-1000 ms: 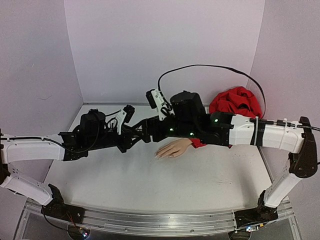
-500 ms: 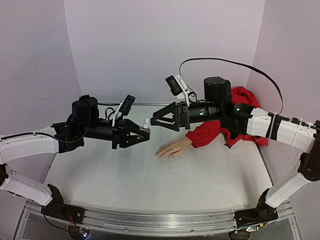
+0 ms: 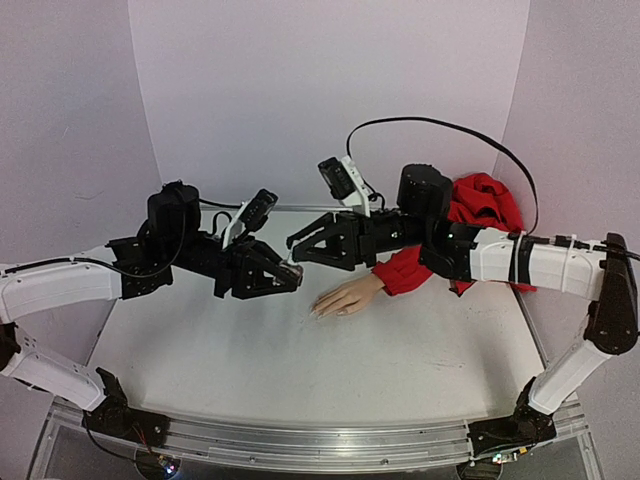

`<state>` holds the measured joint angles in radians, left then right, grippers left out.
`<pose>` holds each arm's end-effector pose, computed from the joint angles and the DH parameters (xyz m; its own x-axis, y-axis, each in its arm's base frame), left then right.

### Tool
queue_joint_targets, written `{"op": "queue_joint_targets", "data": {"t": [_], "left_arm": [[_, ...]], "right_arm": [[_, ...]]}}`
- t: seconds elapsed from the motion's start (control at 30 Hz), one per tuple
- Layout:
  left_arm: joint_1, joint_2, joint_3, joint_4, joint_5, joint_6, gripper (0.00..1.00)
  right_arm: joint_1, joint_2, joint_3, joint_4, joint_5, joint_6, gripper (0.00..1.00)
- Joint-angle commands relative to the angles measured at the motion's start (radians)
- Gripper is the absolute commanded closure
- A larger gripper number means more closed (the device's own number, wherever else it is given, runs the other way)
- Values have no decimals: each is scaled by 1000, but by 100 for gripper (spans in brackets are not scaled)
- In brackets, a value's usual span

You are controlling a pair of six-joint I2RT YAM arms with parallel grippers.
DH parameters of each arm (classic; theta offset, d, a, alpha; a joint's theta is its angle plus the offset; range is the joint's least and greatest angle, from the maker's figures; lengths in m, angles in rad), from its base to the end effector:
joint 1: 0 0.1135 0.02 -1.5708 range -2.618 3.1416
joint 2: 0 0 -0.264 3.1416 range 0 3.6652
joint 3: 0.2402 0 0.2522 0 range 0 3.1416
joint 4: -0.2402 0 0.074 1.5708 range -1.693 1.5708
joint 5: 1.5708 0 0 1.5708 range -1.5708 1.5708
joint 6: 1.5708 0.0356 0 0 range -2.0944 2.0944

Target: Paint the nails

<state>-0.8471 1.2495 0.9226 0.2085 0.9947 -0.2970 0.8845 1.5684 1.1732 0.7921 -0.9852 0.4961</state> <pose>0.1634 -0.2301 0.3311 -0.3556 0.1617 -0.9205 0.8947 -0.2259 -0.3853 0.2020 0.2934 0.3748 -0.2199 0.1467 -0.9644 -0.9209 -0.3572 0.1557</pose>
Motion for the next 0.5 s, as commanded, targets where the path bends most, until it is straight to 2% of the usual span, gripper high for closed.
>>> {"op": "queue_joint_targets", "data": {"t": [0.0, 0.27, 0.47], "left_arm": [[2, 0, 62, 37, 49, -8, 100], [3, 7, 67, 41, 65, -1, 100], [3, 20, 72, 40, 91, 4, 100]], "right_arm": [[17, 23, 41, 126, -67, 20, 56], [22, 37, 41, 189, -95, 46, 65], [21, 52, 50, 215, -106, 65, 63]]}}
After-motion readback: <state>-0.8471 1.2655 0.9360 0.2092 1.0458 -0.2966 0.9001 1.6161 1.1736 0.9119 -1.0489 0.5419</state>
